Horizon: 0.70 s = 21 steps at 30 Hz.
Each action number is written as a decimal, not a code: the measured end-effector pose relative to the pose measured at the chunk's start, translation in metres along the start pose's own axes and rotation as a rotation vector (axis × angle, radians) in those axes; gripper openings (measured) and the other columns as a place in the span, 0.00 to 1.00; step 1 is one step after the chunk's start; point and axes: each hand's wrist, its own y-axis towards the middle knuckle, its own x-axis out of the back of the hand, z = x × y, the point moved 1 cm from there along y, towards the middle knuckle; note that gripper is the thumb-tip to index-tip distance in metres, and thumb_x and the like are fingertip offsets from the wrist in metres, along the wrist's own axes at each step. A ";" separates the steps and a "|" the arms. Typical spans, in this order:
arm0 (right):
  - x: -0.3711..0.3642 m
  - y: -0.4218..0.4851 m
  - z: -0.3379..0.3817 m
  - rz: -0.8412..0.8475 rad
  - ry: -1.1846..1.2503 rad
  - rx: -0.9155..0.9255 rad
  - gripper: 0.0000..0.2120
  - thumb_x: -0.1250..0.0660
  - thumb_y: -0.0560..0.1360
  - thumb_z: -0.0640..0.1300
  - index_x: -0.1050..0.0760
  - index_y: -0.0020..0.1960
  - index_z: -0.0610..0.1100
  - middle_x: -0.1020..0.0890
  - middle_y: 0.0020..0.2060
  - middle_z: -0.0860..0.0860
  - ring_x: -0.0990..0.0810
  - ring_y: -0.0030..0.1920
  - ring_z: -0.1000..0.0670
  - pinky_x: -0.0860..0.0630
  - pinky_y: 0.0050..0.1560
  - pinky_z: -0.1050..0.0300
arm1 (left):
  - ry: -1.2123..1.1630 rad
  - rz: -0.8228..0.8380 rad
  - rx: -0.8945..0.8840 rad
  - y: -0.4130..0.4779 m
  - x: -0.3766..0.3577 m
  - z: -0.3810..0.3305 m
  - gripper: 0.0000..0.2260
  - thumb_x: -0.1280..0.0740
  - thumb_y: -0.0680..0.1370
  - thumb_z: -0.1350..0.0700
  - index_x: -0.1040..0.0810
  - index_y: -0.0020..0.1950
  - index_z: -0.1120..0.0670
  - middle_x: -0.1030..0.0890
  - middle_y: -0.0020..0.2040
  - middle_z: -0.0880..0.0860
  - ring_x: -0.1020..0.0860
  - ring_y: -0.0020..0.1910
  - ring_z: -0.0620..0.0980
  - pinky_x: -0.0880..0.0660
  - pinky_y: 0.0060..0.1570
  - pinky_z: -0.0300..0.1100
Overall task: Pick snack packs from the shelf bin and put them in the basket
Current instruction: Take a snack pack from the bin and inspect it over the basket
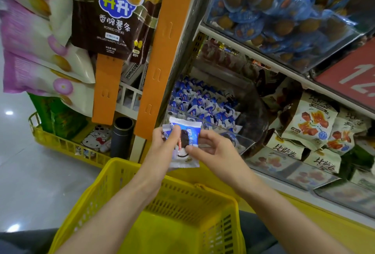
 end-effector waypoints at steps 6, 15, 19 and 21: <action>0.012 0.002 -0.003 -0.087 0.221 -0.073 0.10 0.30 0.72 0.42 0.27 0.51 0.47 0.16 0.43 0.54 0.18 0.40 0.60 0.24 0.35 0.69 | -0.055 -0.004 0.022 0.002 0.004 -0.001 0.12 0.40 0.79 0.55 0.29 0.63 0.54 0.19 0.53 0.54 0.20 0.51 0.49 0.24 0.56 0.50; 0.092 0.051 -0.006 -0.479 -0.252 0.049 0.16 0.33 0.74 0.46 0.29 0.61 0.46 0.21 0.52 0.51 0.21 0.46 0.55 0.25 0.42 0.64 | 0.023 -0.083 -0.020 0.003 0.005 -0.001 0.13 0.40 0.79 0.56 0.31 0.63 0.49 0.21 0.55 0.50 0.21 0.51 0.42 0.24 0.38 0.32; 0.109 0.073 -0.023 -0.313 -0.527 -0.175 0.17 0.33 0.74 0.47 0.27 0.62 0.45 0.20 0.52 0.47 0.21 0.48 0.50 0.22 0.52 0.53 | 0.055 -0.091 -0.012 0.004 0.006 -0.001 0.12 0.40 0.79 0.54 0.31 0.63 0.48 0.21 0.55 0.50 0.21 0.52 0.43 0.26 0.38 0.33; 0.110 0.080 -0.027 -0.203 -0.572 -0.272 0.17 0.32 0.74 0.48 0.27 0.61 0.45 0.20 0.49 0.49 0.21 0.45 0.51 0.22 0.50 0.55 | 0.070 -0.096 -0.011 0.005 0.005 0.000 0.12 0.40 0.79 0.54 0.30 0.62 0.48 0.21 0.55 0.50 0.22 0.52 0.43 0.27 0.40 0.34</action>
